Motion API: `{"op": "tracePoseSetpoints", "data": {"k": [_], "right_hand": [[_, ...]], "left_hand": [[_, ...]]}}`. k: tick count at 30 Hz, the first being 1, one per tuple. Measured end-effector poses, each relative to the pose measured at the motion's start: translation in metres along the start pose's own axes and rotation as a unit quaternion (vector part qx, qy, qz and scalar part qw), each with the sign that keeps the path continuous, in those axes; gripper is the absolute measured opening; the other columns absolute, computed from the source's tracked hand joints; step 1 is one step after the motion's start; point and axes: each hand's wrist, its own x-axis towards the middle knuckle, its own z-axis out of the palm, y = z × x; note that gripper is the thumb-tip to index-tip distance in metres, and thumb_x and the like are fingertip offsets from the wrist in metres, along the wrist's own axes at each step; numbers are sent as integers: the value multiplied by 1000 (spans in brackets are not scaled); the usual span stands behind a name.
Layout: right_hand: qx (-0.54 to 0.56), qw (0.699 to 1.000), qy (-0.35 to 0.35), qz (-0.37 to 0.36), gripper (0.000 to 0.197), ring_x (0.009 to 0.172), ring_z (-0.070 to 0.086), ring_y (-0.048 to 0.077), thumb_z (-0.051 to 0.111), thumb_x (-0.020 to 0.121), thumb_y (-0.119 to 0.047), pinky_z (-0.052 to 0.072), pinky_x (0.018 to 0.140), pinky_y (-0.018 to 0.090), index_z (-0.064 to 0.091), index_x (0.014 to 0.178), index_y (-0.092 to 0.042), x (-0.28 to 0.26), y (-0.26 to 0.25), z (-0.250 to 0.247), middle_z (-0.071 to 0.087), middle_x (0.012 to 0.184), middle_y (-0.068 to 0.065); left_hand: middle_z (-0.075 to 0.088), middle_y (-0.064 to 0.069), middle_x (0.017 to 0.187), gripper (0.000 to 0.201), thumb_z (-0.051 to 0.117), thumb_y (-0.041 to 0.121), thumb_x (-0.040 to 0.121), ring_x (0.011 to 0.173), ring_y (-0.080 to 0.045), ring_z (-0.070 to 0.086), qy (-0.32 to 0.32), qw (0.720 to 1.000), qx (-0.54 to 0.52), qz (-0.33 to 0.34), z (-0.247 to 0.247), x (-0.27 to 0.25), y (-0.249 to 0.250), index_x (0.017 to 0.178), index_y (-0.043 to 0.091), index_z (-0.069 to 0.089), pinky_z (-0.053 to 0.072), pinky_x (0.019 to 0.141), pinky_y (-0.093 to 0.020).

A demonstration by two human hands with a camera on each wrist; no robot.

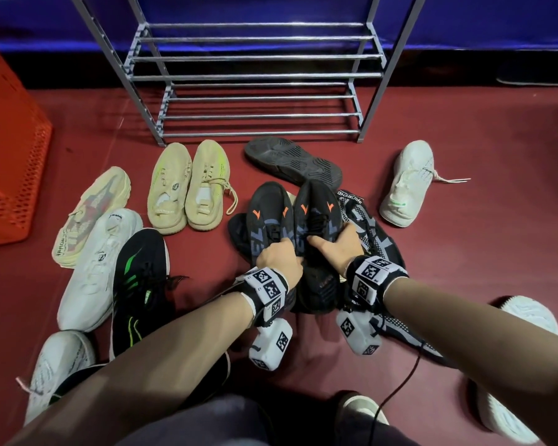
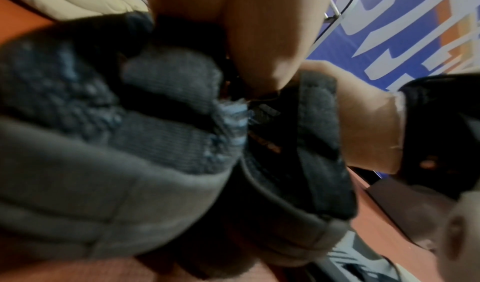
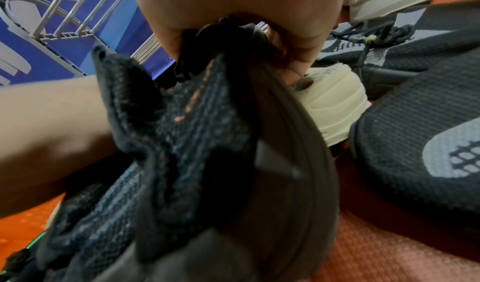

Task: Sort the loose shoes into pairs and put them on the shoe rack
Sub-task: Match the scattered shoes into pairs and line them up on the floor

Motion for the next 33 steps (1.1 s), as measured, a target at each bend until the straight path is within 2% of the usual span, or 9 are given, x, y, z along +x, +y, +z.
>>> {"op": "tracePoseSetpoints", "data": {"k": [5,9,13,15,18,22,26,29,33], "right_hand": [[35,999,13,1,69,97,59,18,77,64,-57,49,93,36,45,107,-13,1,-3,0,59,108,1],[18,999,46,-1,67,76,53,18,54,77,-73,39,71,31,53,94,-8,11,-12,-8,55,86,1],[-28,996,84,-18,53,75,45,22,32,98,-51,30,73,29,52,80,-6,33,-23,-14,52,76,3],[-55,996,68,-17,42,82,46,19,34,99,-42,33,76,30,54,84,-9,50,-24,-10,53,86,7],[-58,998,29,-11,44,90,63,26,37,91,-49,47,87,34,61,87,-12,65,-30,5,67,91,10],[-100,992,58,-52,25,107,62,28,50,92,-18,43,92,28,64,109,-7,72,-49,13,68,111,13],[-200,975,47,-89,43,118,53,33,61,83,-18,41,104,34,58,124,-6,99,-71,22,52,129,16],[-256,964,41,-63,60,126,43,36,67,77,-24,40,107,41,49,132,-7,121,-78,28,40,137,16],[-251,967,33,-39,95,142,23,32,79,71,-26,29,116,42,25,149,-12,151,-77,32,17,157,13]], "left_hand": [[65,-14,104,23,48,27,93,101,-36,61,21,998,-21,58,1,0,-11,107,9,52,48,83,-38],[65,-17,99,19,44,20,94,95,-38,60,32,993,-47,99,1,-3,-18,106,7,50,49,82,-41],[62,-14,93,17,44,7,89,91,-37,58,25,991,-54,121,-13,2,-27,105,7,49,43,73,-37],[62,-17,93,15,45,8,89,90,-38,58,34,990,-47,125,-23,4,-35,104,6,49,41,70,-37],[62,-21,93,12,46,12,92,89,-40,58,49,991,-34,122,-36,8,-50,101,6,47,46,70,-41],[63,-20,93,15,45,19,95,88,-40,59,87,990,-17,107,-53,17,-70,103,6,48,49,71,-44],[63,-20,88,14,46,18,94,84,-40,59,129,986,-28,101,-69,35,-88,99,5,49,47,71,-44],[63,-19,83,13,47,18,94,79,-39,59,154,982,-38,102,-80,49,-92,96,5,49,48,69,-45],[63,-18,82,13,46,19,95,76,-38,58,171,980,-36,100,-89,67,-93,98,7,48,48,67,-44]]}}
